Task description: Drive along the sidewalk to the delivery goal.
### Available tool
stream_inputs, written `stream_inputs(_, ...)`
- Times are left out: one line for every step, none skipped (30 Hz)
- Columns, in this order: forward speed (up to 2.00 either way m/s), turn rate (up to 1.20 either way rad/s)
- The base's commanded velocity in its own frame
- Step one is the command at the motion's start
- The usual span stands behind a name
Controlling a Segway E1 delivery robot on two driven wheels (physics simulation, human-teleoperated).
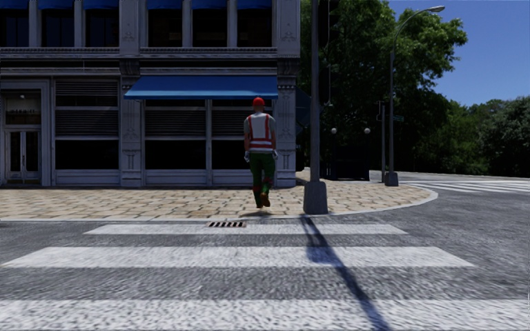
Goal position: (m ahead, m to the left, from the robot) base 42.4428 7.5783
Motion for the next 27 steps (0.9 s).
stream_inputs(2.0,0.0)
stream_inputs(2.0,0.0)
stream_inputs(2.0,0.0)
stream_inputs(2.0,0.0)
stream_inputs(2.0,0.0)
stream_inputs(2.0,0.0)
stream_inputs(2.0,0.0)
stream_inputs(2.0,0.0)
stream_inputs(2.0,0.0)
stream_inputs(2.0,0.0)
stream_inputs(2.0,0.0)
stream_inputs(2.0,0.0)
stream_inputs(2.0,0.0)
stream_inputs(2.0,0.0)
stream_inputs(2.0,0.0)
stream_inputs(2.0,0.0)
stream_inputs(2.0,0.0)
stream_inputs(2.0,0.0)
stream_inputs(2.0,0.0)
stream_inputs(2.0,0.0)
stream_inputs(2.0,0.0)
stream_inputs(2.0,0.0)
stream_inputs(2.0,0.0)
stream_inputs(2.0,0.0)
stream_inputs(2.0,0.0)
stream_inputs(2.0,0.0)
stream_inputs(2.0,0.0)
